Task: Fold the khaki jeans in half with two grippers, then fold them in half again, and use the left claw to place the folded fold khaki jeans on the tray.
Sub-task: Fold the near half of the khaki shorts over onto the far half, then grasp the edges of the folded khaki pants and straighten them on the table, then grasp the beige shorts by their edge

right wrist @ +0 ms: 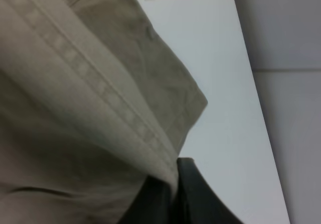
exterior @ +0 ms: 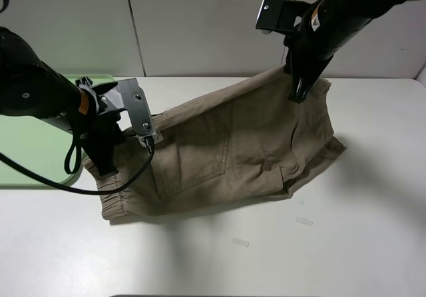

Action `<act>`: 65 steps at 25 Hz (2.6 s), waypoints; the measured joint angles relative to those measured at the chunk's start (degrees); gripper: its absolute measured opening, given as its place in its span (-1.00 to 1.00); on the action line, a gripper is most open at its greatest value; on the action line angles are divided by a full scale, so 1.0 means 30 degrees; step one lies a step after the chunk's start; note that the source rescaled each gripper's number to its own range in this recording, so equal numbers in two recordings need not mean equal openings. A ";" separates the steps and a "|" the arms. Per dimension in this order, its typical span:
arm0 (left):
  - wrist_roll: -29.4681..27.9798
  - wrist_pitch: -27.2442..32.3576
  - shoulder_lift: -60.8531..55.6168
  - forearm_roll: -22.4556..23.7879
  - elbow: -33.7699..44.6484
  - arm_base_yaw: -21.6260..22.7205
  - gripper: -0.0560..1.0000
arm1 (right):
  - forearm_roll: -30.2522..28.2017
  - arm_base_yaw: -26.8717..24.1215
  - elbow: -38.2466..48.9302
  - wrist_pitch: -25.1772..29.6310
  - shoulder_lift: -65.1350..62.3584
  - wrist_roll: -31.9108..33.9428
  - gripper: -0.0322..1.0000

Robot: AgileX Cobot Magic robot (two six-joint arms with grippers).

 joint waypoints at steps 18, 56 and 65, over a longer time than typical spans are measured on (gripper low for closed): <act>-0.0076 -0.5400 0.1529 0.0125 0.0073 0.2628 -0.76 | -0.0439 -0.0661 -0.0005 -0.2013 0.2263 0.0290 -0.87; -0.5450 -0.0132 -0.2566 -0.2133 0.0073 0.2628 0.98 | 0.6710 -0.0661 -0.0322 0.2627 0.0040 0.5706 1.00; -0.7059 0.2049 -0.2916 -0.2156 0.0073 0.2628 0.95 | 0.6851 -0.0661 -0.0670 1.0866 -0.1369 0.9204 1.00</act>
